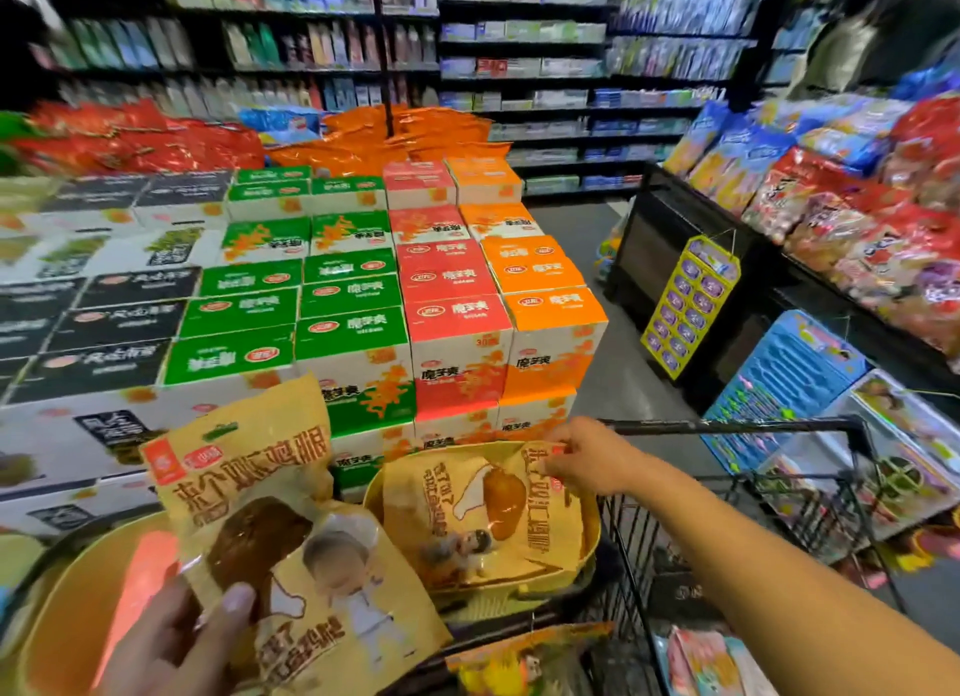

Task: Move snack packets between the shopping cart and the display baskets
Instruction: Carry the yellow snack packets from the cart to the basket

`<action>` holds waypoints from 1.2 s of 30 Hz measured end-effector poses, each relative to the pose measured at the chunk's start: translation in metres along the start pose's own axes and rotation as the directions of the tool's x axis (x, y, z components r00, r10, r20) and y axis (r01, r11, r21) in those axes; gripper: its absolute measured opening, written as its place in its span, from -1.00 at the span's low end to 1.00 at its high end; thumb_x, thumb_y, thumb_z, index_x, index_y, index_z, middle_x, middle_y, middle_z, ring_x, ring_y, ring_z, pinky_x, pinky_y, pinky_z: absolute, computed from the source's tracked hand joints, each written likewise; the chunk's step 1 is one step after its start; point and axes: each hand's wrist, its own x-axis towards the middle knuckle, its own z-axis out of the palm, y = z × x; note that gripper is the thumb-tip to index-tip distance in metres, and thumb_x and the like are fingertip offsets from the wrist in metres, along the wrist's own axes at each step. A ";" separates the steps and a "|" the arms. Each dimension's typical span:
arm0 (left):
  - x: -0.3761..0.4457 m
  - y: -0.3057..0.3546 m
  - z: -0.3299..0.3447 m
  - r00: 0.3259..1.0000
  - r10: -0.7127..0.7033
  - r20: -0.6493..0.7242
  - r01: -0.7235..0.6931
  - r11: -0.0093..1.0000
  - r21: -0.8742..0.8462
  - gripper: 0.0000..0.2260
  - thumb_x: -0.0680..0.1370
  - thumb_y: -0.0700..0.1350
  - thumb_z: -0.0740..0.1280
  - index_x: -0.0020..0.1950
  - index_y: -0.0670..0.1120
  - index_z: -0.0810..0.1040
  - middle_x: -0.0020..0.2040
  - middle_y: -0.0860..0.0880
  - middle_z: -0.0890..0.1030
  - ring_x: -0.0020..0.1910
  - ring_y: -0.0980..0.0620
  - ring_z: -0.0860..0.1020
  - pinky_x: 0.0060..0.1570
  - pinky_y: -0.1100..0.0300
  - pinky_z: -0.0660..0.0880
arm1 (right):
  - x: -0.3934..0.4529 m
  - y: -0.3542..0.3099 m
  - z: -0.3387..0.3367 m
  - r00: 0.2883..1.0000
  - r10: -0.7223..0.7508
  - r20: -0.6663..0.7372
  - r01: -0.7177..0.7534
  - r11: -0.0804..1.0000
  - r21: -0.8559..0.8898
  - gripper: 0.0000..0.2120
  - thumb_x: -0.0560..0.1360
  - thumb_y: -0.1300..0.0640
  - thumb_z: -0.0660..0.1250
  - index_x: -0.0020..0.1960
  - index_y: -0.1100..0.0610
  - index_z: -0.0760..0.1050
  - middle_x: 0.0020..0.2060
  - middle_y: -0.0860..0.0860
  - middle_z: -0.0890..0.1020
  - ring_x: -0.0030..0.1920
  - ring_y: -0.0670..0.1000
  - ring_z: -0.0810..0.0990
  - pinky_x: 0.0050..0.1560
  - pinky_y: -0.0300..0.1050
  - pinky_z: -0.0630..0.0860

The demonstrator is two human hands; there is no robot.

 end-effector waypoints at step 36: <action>0.051 0.036 0.284 0.357 0.070 0.932 -0.927 -0.094 0.362 -0.87 0.62 -0.07 0.27 -0.12 0.01 0.52 -0.17 -0.01 0.59 -0.13 -0.09 0.60 -0.21 0.01 0.57 | -0.262 0.066 0.137 0.456 0.643 -0.616 -0.132 0.733 0.667 -0.54 0.49 0.38 0.52 0.19 -0.12 0.65 0.16 -0.22 0.67 0.16 -0.15 0.66 0.23 0.05 0.62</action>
